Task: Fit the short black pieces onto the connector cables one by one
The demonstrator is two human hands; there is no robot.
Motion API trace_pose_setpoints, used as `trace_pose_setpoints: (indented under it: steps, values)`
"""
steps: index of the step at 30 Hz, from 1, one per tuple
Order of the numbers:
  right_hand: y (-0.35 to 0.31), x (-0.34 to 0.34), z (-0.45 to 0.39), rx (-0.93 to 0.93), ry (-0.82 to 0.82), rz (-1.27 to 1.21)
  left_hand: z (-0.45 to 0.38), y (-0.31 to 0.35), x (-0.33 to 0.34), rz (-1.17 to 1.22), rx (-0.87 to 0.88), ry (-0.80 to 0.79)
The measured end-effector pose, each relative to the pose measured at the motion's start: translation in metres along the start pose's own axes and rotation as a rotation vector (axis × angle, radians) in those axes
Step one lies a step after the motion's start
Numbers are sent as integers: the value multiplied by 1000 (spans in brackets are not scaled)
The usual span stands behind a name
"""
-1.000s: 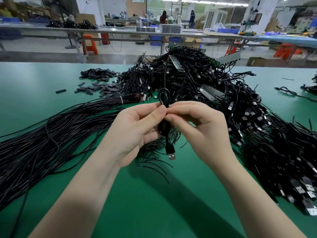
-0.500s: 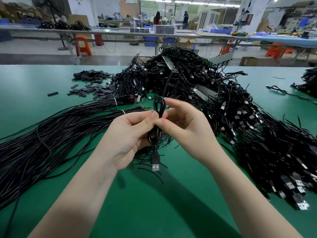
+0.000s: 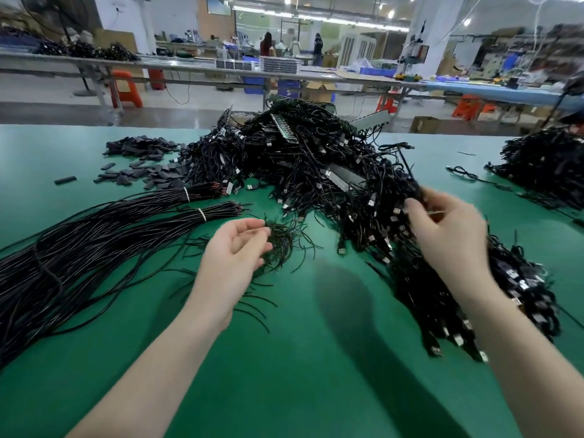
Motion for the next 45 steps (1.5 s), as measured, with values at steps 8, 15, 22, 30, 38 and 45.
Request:
trace_pose_setpoints:
  steps: [8,15,22,30,38,45]
  values:
    - [104,-8,-10,240,-273,1020,-17,-9,-31,-334,269,227]
    - [-9,70,42,-231,-142,547,-17,-47,-63,-944,354,260]
    - [-7,183,113,-87,-475,171,-25,-55,-79,-891,321,286]
    - [11,189,108,-32,-441,103,-104,-35,-149,-1330,260,413]
    - [12,187,104,-29,-423,61,-132,-27,-178,-1497,302,235]
    - [12,186,104,-30,-419,45,-123,-11,-188,-1221,341,339]
Point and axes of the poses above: each hand's wrist, its own z-axis away from the middle knuckle, its own x-axis out of the palm, y = z × x, the point moved 8 cm from there along -z, towards the middle knuckle, and after that the axes turned 3 degrees about y, right-handed, at the moved point
